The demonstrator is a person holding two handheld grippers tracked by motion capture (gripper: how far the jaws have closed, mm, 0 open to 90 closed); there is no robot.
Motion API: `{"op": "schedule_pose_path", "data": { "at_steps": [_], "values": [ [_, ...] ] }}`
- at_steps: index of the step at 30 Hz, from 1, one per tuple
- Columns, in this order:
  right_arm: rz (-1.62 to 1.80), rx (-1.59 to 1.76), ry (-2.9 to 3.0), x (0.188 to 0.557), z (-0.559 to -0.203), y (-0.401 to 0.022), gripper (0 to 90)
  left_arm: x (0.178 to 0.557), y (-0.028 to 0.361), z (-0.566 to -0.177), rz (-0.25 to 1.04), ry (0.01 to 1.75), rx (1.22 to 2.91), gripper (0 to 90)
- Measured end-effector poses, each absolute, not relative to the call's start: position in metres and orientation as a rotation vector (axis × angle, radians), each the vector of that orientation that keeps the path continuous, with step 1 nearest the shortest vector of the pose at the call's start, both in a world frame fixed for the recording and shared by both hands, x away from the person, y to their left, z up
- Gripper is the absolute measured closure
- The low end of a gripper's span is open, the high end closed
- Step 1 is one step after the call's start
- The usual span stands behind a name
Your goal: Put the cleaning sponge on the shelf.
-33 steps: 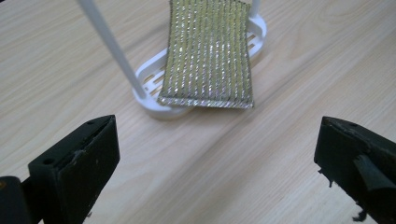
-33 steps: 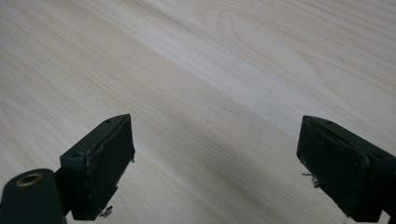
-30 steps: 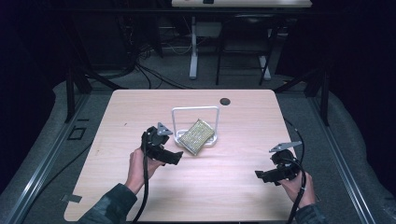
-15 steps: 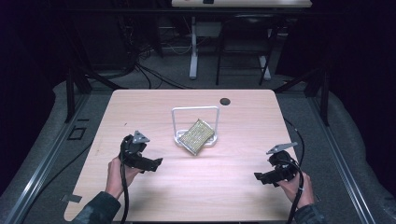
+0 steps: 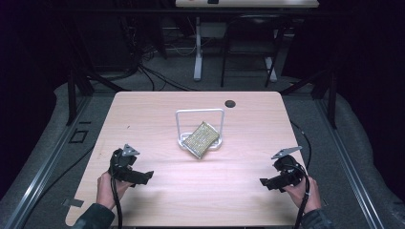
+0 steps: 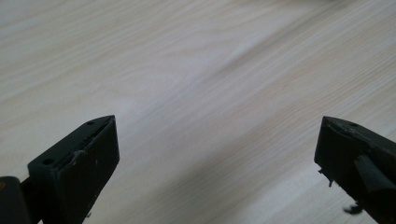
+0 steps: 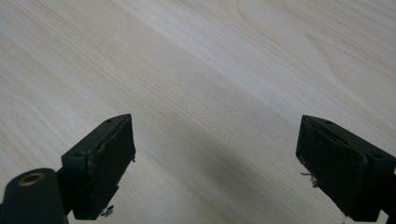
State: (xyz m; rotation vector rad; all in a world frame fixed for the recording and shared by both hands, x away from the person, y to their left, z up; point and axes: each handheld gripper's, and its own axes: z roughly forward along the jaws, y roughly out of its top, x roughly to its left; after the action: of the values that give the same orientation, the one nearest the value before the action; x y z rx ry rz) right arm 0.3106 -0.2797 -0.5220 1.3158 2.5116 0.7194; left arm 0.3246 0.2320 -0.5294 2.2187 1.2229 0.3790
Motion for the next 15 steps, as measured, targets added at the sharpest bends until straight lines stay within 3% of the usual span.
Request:
{"op": "schedule_pose_path", "data": {
  "at_steps": [15],
  "values": [
    [0.682, 1.260, 2.554, 0.3108, -0.5256, -0.2755, 10.9, 0.3301, 0.2352, -0.5426, 0.323, 1.243, 2.240, 0.0]
  ]
}}
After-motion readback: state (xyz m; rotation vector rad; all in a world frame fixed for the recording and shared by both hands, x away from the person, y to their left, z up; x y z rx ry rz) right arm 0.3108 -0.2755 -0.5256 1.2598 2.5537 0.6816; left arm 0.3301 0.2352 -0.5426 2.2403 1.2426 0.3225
